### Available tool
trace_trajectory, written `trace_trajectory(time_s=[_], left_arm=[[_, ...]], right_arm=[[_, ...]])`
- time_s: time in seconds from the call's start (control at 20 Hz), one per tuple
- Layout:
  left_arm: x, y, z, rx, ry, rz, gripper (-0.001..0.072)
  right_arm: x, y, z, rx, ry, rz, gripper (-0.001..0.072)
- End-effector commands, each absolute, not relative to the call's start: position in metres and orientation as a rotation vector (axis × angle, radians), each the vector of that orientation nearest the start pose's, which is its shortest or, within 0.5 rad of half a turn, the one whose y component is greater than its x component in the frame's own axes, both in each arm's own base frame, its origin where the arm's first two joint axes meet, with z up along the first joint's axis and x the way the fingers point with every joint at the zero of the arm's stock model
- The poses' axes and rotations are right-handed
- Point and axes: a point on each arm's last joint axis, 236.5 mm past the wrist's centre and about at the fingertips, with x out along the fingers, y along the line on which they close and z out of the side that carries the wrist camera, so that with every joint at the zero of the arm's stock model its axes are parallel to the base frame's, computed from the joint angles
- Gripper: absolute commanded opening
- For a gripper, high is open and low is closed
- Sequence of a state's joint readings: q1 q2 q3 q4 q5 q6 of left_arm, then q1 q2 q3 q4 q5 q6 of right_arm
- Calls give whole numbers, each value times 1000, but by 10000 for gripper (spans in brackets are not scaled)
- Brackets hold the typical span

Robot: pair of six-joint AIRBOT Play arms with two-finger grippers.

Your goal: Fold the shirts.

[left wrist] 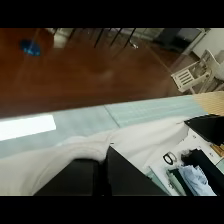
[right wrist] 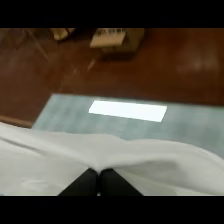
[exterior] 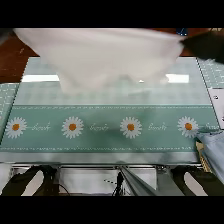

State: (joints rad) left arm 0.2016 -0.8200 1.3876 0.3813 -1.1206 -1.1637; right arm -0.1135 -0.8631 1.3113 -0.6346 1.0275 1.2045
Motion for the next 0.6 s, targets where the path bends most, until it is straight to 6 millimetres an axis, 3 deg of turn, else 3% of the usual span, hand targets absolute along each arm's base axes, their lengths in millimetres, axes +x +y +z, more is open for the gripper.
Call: trace_trajectory(time_s=[0.0, 0.1, 0.15, 0.25, 0.4, 0.55], left_arm=[[245, -152, 478, -340, 76, -809, 19], [214, -164, 493, -290, 65, -850, 19], [202, -168, 493, -267, 78, -859, 18], [187, -170, 473, -236, 174, -829, 19], [178, -150, 403, -199, 473, -690, 19], [173, -146, 348, -230, 699, -696, 19]], right_arm=[[299, 123, 437, 294, 124, 611, 18], [276, 122, 461, 255, 82, 595, 18], [267, 121, 463, 230, 97, 577, 18], [251, 111, 449, 154, 197, 513, 18], [229, 89, 391, 55, 472, 411, 18], [212, 80, 323, 47, 822, 416, 18]])
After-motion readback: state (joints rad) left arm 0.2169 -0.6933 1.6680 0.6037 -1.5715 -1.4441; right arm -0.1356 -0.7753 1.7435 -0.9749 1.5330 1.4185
